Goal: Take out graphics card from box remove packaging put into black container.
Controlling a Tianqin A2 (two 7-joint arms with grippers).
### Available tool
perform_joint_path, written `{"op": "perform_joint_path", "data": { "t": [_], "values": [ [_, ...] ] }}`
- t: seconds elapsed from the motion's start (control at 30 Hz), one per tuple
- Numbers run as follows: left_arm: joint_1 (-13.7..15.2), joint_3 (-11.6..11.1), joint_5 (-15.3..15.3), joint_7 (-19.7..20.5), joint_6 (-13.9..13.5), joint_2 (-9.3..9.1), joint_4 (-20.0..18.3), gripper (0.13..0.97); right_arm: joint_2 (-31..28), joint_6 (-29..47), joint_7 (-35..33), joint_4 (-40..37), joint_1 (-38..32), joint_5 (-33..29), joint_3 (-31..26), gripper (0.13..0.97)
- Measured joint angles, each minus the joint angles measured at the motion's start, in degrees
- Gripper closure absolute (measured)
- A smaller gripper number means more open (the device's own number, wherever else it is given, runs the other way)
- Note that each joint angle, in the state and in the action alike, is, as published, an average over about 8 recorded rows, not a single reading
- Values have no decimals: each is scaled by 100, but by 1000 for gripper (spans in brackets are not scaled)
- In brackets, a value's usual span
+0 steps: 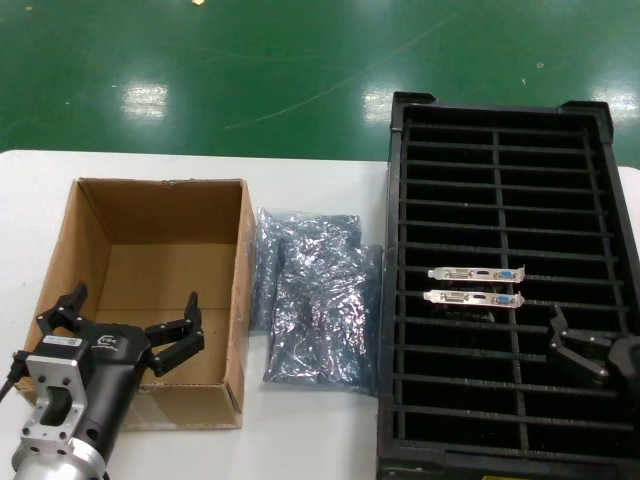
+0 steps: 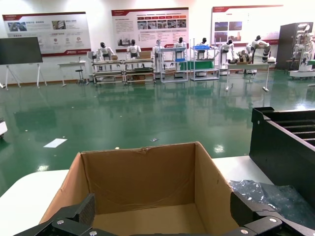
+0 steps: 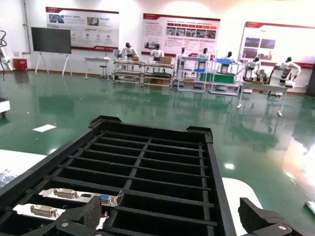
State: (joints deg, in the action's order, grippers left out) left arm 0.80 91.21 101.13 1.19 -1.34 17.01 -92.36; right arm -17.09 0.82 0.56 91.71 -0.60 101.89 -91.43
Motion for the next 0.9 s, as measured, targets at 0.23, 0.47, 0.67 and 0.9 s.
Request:
{"op": "perform_joint_path", "data": {
  "t": [0.23,0.47,0.67,0.9],
  "values": [
    [0,0,0,0,0,0,0,132,0,0,0,0,0,0,0,129],
    [0,0,0,0,0,0,0,132,0,0,0,0,0,0,0,129],
    [0,0,0,0,0,0,0,132,0,0,0,0,0,0,0,129],
    [0,0,0,0,0,0,0,132,0,0,0,0,0,0,0,129]
  ]
}}
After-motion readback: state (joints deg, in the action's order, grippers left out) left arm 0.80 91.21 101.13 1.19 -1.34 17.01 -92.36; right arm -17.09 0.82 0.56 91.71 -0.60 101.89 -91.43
